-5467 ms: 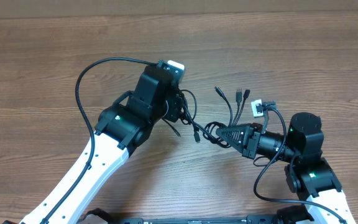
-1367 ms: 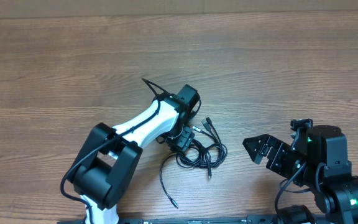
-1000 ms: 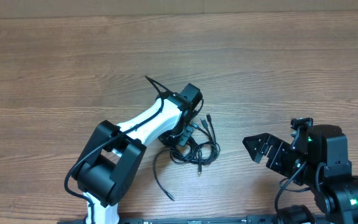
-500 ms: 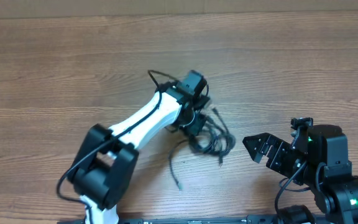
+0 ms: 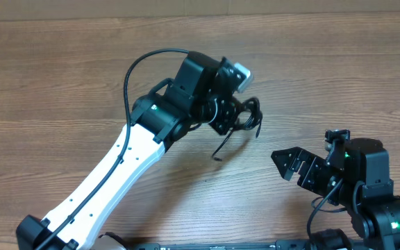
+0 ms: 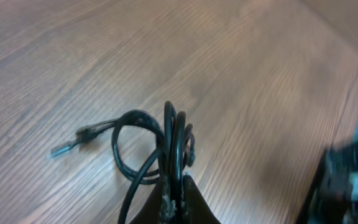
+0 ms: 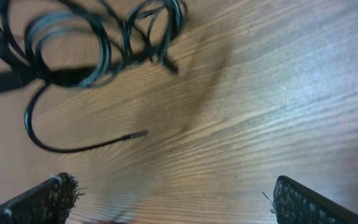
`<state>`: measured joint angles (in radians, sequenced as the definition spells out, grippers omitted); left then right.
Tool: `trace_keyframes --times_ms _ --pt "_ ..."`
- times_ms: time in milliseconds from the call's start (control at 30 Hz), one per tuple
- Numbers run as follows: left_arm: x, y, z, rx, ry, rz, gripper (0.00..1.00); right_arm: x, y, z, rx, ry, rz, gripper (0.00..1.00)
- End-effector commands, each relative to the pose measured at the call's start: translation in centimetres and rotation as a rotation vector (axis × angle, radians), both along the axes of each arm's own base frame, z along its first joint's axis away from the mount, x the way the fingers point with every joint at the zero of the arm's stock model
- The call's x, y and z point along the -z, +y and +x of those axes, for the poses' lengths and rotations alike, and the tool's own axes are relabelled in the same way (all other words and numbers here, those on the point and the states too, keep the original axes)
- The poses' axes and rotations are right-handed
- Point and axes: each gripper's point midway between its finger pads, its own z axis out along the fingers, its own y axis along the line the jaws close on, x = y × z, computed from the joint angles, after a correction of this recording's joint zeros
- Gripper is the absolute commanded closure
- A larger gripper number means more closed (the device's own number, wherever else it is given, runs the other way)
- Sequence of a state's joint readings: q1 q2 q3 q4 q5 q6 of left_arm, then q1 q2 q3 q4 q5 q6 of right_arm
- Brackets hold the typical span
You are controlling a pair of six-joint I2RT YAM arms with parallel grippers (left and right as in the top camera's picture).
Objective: Untangle cables
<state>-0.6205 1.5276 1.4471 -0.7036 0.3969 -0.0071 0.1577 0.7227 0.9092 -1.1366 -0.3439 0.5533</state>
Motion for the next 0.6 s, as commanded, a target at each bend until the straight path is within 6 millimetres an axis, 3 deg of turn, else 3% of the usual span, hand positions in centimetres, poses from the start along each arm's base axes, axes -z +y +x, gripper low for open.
trace_keyframes --times_ms 0,133,300,567 --pt "-2.4 0.4 -2.1 0.227 -0.199 0.042 0.96 -1.3 0.2 0.4 -0.11 -0.106 -0.062 0.0" --pt "-2.8 0.6 -3.7 0.368 -0.281 0.064 0.96 -2.6 1.6 0.8 -0.271 -0.24 -0.078 0.01" --pt "-5.0 -1.1 -7.6 0.629 -0.354 -0.103 0.96 -5.0 3.2 1.6 -0.453 -0.456 -0.118 0.01" --pt "-6.4 -1.8 -9.9 0.728 -0.325 -0.231 0.96 -7.1 3.4 3.1 -0.531 -0.649 -0.217 0.08"
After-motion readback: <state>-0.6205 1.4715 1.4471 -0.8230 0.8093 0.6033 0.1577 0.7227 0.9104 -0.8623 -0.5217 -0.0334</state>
